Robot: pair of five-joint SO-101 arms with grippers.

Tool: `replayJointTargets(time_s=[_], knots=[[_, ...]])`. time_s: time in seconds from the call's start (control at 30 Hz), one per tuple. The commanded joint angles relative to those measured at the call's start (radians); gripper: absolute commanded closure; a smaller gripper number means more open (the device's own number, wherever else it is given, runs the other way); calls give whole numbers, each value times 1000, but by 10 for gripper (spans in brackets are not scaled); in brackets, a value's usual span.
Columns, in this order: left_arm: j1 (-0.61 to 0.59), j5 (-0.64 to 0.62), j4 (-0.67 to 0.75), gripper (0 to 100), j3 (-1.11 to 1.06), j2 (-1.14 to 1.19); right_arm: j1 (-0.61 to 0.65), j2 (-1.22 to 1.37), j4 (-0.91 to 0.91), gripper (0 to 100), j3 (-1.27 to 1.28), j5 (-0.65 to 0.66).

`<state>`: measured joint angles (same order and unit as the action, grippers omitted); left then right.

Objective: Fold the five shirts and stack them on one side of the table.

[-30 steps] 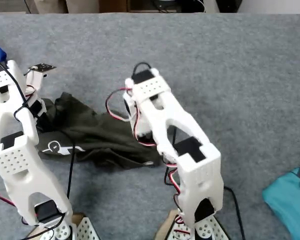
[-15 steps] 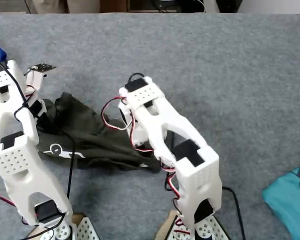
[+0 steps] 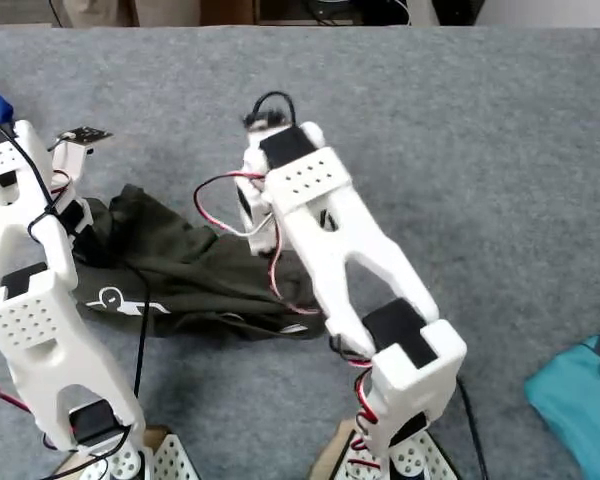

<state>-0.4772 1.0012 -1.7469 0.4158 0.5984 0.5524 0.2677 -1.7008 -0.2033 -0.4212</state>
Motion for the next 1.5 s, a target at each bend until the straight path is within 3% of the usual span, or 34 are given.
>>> replayJointTargets(time_s=[0.0, 0.27, 0.97, 1.47], knots=[[-6, -5, -12, 853, 43, -59, -54, 76, 92, 826, -65, 0], [-12, -5, -12, 853, 43, -59, -81, 329, 114, 871, -67, 0], [-6, -8, -12, 853, 40, -59, -154, 344, 120, 868, -67, 9], [-6, -28, -12, 853, 35, -59, -102, 432, 109, 868, -196, 2]])
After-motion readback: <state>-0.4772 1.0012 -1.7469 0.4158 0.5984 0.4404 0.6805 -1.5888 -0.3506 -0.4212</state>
